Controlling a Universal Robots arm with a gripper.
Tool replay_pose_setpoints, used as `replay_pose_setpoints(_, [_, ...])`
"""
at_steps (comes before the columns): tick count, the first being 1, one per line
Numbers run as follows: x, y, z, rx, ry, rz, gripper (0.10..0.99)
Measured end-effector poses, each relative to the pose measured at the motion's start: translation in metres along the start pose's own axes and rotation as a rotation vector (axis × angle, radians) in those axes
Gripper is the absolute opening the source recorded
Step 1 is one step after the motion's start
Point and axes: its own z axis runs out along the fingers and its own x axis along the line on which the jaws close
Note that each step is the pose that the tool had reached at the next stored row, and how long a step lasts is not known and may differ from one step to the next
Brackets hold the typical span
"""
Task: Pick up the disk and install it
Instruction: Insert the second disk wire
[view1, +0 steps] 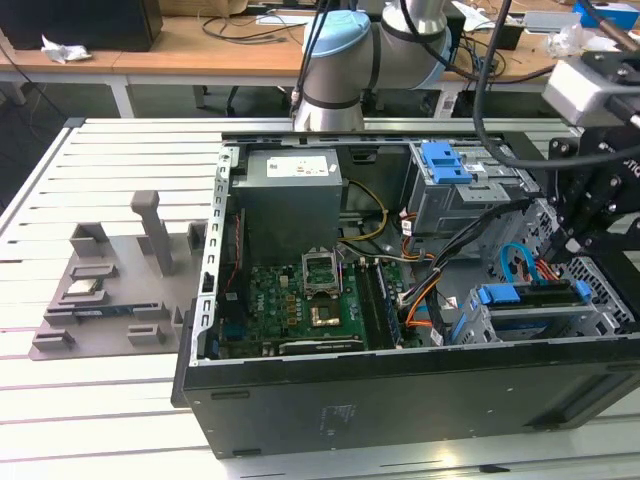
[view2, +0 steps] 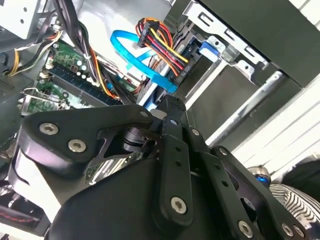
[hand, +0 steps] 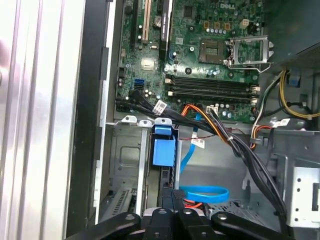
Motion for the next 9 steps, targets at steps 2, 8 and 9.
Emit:
replay_pose_setpoints(2, [-0.0001, 0.0002, -0.0050, 0.000, 0.0000, 0.000, 0.106])
replay_pose_setpoints(8, [-0.0001, 0.0003, -0.0078, 0.000, -0.0005, 0.000, 0.106])
replay_pose_setpoints(9, [-0.0001, 0.0003, -0.0079, 0.000, -0.0004, 0.000, 0.106])
